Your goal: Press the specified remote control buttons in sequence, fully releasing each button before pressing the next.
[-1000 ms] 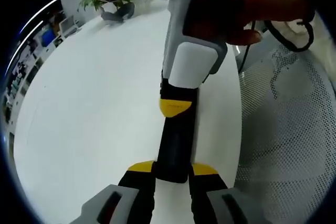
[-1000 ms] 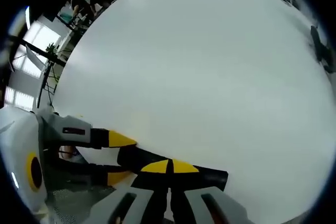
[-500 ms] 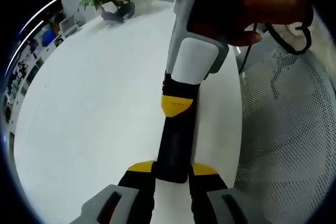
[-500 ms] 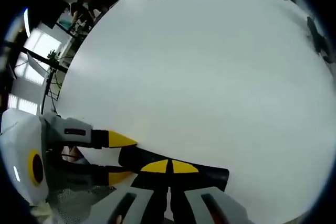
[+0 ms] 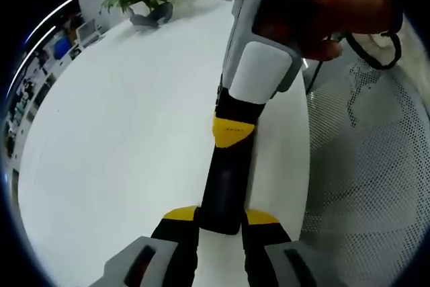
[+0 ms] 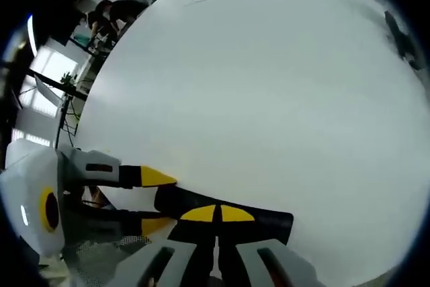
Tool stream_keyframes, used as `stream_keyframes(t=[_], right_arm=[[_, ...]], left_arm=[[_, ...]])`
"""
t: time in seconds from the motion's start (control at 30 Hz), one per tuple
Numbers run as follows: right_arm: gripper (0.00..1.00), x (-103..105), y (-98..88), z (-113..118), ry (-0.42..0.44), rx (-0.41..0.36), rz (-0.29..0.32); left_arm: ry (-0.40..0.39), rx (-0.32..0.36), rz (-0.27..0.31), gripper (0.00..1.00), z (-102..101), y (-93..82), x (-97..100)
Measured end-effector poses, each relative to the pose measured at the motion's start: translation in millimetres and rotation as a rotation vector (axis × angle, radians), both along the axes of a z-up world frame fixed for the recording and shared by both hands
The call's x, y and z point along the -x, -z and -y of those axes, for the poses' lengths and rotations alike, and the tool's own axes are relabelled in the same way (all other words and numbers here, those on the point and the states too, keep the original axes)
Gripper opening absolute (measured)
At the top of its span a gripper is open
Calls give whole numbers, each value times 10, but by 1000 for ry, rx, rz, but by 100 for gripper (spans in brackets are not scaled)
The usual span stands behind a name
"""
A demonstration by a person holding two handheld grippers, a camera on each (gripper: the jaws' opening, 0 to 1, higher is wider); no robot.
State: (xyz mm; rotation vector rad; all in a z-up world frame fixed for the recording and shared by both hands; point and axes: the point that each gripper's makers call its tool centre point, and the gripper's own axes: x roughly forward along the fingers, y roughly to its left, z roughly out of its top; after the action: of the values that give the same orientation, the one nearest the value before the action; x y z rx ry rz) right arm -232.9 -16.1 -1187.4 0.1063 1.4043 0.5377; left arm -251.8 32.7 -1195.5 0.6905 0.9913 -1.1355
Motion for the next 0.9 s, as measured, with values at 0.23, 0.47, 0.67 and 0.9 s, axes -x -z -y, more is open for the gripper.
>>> stream_keyframes(t=[0.23,0.47,0.67,0.9], right_arm=[[0,27,-9,27,-2,3,-3],[0,35,-11,5,-31,17,2],[0,30,-2,10,-36,17,3],[0,48,30,7,-57,39,8]], left_arm=[[8,-4,-2,24,0,1,-2],[8,1,0,24,2,4,-5],[13,1,0,24,-1,2,-1],[1,9,-15,25,-4,-7,1]])
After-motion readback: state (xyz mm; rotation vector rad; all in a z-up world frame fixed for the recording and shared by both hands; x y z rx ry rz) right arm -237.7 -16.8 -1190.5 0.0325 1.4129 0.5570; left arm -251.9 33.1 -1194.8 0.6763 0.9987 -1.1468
